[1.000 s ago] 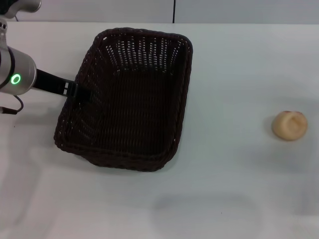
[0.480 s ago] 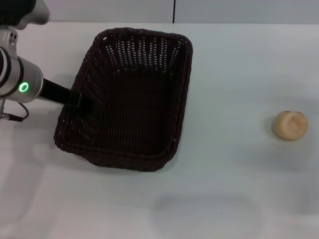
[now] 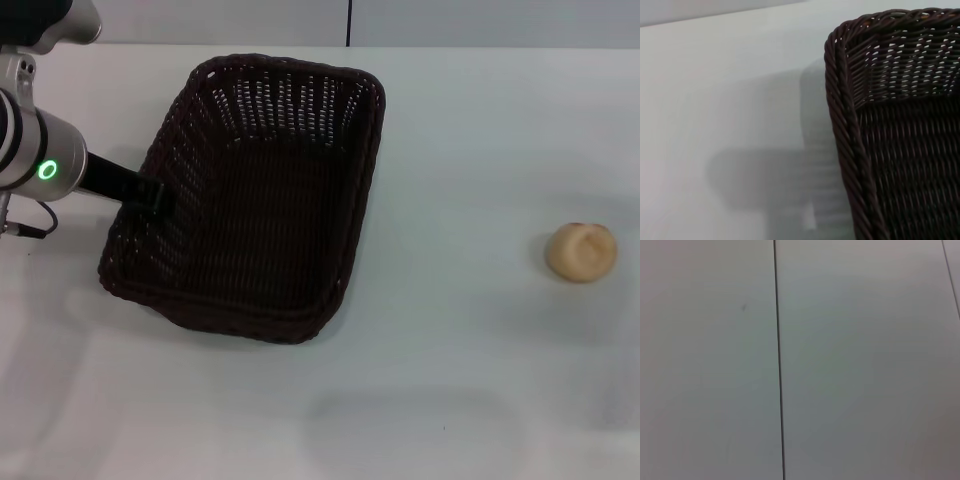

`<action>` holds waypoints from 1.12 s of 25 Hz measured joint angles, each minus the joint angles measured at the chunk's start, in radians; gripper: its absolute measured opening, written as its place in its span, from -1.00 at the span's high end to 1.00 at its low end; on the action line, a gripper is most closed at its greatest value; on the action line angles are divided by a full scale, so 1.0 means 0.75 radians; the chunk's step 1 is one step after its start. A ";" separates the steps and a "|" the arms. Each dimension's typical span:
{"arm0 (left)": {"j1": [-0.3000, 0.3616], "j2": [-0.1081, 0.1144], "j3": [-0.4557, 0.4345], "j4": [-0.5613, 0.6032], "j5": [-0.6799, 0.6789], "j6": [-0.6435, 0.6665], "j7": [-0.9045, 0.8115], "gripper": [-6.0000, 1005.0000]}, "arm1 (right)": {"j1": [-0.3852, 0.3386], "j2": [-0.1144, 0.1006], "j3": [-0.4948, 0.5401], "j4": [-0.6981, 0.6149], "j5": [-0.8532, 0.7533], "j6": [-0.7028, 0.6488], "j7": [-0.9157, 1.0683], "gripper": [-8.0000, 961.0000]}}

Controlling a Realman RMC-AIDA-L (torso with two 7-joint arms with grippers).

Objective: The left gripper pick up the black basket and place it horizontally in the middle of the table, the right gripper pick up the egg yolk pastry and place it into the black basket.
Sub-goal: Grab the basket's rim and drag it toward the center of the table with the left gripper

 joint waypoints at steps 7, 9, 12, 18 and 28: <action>0.006 0.000 0.008 -0.002 0.002 0.013 -0.009 0.45 | -0.001 0.000 0.000 0.000 0.000 -0.002 0.001 -0.72; 0.004 0.000 0.009 -0.002 0.003 0.014 -0.007 0.47 | -0.001 0.000 0.000 0.000 0.000 -0.002 0.001 -0.72; -0.001 0.000 0.003 -0.002 0.002 0.014 0.010 0.49 | -0.002 0.000 0.000 0.000 0.000 -0.002 0.001 -0.72; -0.036 0.003 -0.134 -0.090 -0.011 -0.028 0.190 0.49 | -0.002 0.000 0.000 -0.004 0.000 -0.002 0.002 -0.72; -0.196 0.008 -0.504 -0.111 -0.119 -0.187 0.577 0.55 | -0.006 0.000 0.000 -0.004 0.004 -0.002 0.002 -0.72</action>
